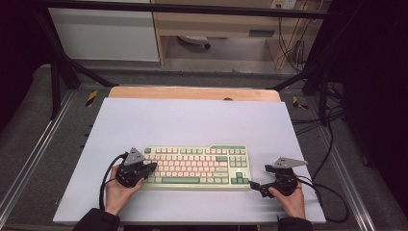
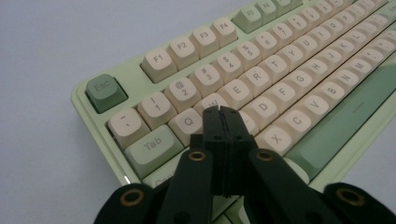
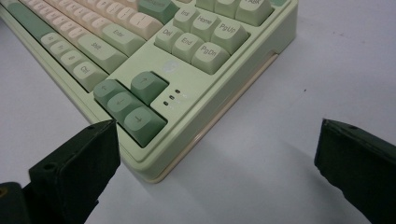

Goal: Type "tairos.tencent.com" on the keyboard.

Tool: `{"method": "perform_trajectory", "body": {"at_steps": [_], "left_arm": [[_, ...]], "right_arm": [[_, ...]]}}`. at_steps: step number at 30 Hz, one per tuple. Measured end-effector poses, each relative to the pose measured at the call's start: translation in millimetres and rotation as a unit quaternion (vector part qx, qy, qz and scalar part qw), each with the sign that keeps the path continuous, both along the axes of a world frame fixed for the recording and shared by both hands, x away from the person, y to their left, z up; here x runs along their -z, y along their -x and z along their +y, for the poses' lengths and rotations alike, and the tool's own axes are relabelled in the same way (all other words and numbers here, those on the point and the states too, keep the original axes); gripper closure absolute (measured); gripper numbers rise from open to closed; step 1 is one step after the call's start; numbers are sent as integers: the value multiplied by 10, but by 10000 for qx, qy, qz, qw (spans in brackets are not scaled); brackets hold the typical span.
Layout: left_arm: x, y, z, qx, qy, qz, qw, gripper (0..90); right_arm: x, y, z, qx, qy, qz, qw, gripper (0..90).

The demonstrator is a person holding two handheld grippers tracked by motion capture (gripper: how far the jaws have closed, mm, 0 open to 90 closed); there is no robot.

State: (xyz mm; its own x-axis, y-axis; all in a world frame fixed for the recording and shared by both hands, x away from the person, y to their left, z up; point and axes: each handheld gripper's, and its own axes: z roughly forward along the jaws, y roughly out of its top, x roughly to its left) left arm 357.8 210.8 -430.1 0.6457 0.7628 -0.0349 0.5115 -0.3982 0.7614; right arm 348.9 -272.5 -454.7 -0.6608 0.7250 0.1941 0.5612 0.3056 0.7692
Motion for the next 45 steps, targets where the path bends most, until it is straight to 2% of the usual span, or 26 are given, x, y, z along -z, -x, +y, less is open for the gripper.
{"method": "perform_trajectory", "body": {"at_steps": [4, 10, 14, 18, 21, 24, 26, 30, 33, 34, 35, 37, 39, 43, 44, 45], "left_arm": [[7, 8, -4, 4, -9, -10, 10000, 898], [-49, 45, 56, -28, 164, -101, 9998, 897], [-65, 55, 74, -34, 188, -117, 9997, 897], [-73, 61, 88, -29, 227, -137, 9996, 897], [-76, 62, 102, -38, 251, -136, 9996, 896], [-79, 60, 109, -43, 287, -140, 9995, 896], [-82, 59, 112, -34, 299, -136, 9995, 896], [-80, 61, 105, -23, 300, -155, 9994, 895], [-83, 62, 105, -15, 294, -167, 9994, 895], [-84, 62, 106, -13, 303, -170, 9994, 896], [-84, 61, 106, -12, 307, -170, 9994, 895], [-83, 59, 108, -8, 307, -163, 9994, 895], [-82, 57, 109, -13, 309, -161, 9994, 895], [-81, 54, 112, -11, 311, -163, 9994, 895], [-83, 53, 113, -5, 310, -167, 9994, 895], [-83, 52, 110, -18, 333, -171, 9993, 895]], "right_arm": [[-13, 5, -2, 26, -20, 17, 10000, 7], [-59, 8, 22, -11, 1, -73, 10000, 7], [-96, 13, 71, -66, -9, -168, 9998, 9], [-171, 26, 144, -94, 24, -295, 9995, 17], [-257, 43, 235, -120, -45, -390, 9992, 34], [-311, 52, 322, -129, 18, -458, 9989, 34], [-323, 54, 356, -104, 39, -461, 9989, 36], [-353, 46, 526, -218, 169, -402, 9988, 37], [-358, 47, 584, -273, 239, -417, 9985, 49], [-359, 45, 608, -305, 246, -390, 9985, 65], [-363, 40, 643, -348, 304, -454, 9979, 122], [-365, 41, 658, -377, 292, -458, 9978, 140], [-375, 37, 712, -487, 245, -475, 9974, 208], [-386, 16, 781, -572, 185, -412, 9973, 272], [-400, 4, 843, -600, 202, -403, 9972, 323], [-400, 4, 843, -600, 202, -403, 9972, 323]]}}
